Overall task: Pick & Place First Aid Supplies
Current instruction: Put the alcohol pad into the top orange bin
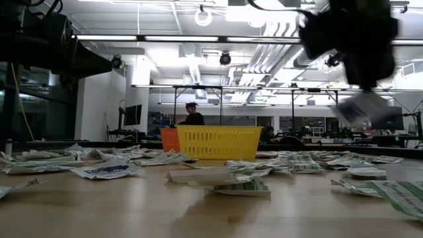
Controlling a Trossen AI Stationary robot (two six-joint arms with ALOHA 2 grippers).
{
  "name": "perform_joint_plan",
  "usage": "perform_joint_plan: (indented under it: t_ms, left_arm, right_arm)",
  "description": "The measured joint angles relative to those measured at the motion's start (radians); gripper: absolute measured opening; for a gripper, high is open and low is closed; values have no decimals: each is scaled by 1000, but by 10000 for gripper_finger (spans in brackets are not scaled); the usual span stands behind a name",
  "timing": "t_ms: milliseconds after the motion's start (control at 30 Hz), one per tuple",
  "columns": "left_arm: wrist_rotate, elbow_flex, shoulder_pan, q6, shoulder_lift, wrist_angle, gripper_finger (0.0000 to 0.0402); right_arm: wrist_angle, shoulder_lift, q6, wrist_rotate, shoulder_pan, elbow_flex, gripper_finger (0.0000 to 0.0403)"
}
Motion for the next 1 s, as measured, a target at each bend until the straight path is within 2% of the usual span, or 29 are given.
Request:
perform_joint_plan:
  t_ms: [367,700,833,1000]
  left_arm:
    - [0,0,0,0,0,0,73]
    - [0,0,0,0,0,0,73]
    - [0,0,0,0,0,0,73]
    - [0,0,0,0,0,0,73]
  right_arm:
    - [4,-1,-398,174,-269,163,0]
    - [146,-1,-772,183,-584,170,0]
    - [196,18,-828,179,-696,169,0]
    - [313,83,-815,139,-797,169,0]
